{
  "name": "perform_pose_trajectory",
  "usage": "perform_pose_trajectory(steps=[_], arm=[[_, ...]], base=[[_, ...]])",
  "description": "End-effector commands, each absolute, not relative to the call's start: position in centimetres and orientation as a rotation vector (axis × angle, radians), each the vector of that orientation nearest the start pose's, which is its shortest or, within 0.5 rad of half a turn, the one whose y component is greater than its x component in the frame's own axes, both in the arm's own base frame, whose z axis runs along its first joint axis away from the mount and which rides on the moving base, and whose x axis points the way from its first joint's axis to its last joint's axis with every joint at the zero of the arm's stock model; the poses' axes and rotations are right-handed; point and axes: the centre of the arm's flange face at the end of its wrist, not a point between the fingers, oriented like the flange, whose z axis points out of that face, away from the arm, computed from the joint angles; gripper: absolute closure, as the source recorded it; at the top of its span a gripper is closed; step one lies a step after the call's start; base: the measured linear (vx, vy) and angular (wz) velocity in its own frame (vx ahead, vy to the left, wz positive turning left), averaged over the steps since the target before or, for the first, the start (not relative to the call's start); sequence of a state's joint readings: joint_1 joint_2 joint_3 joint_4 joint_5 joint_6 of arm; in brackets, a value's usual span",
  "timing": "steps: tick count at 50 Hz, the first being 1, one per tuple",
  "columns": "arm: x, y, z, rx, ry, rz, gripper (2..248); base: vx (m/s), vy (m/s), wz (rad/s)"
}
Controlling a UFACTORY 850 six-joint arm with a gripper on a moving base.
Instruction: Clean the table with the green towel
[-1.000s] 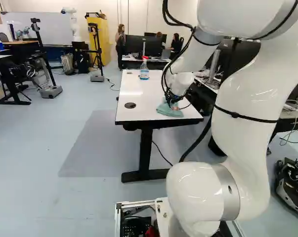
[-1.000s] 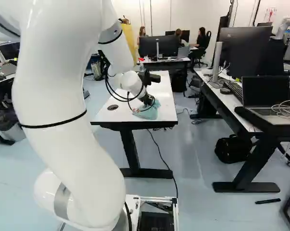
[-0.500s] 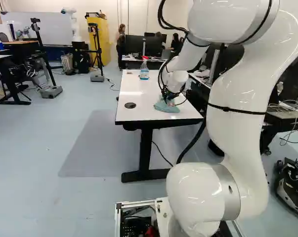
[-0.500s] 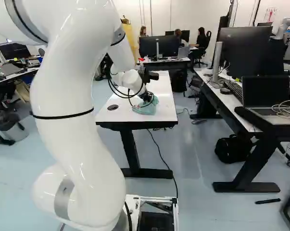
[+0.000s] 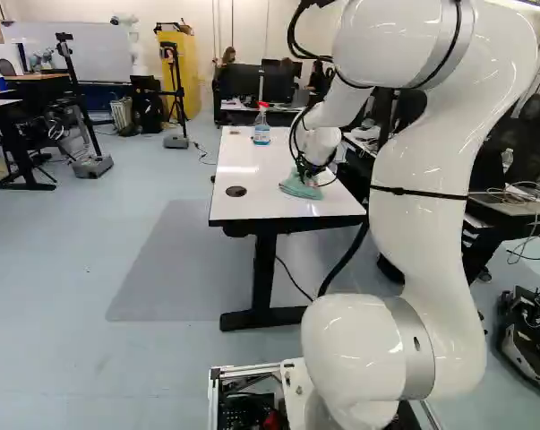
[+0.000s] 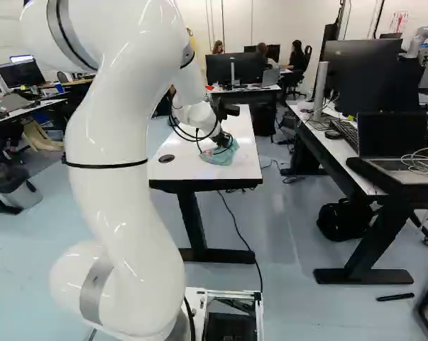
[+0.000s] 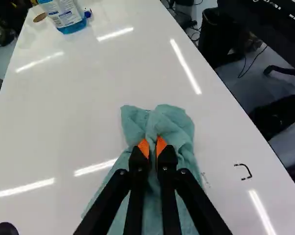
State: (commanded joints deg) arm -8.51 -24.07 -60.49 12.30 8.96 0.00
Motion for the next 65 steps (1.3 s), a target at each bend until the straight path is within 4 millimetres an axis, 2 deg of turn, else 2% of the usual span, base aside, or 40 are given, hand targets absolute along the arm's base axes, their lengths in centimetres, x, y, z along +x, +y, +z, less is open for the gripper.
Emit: perform_pose_trajectory(steps=[27,44,65], arm=[[58.7,-13.6,40.2,-2.857,0.653,-1.225,212],[55.9,-14.9,40.4,-2.866,0.704,-1.208,212],[51.9,-15.2,40.7,-2.877,0.743,-1.181,212]], base=[[0.0,0.0,0.0],[0.0,0.0,0.0],[0.0,0.0,0.0]])
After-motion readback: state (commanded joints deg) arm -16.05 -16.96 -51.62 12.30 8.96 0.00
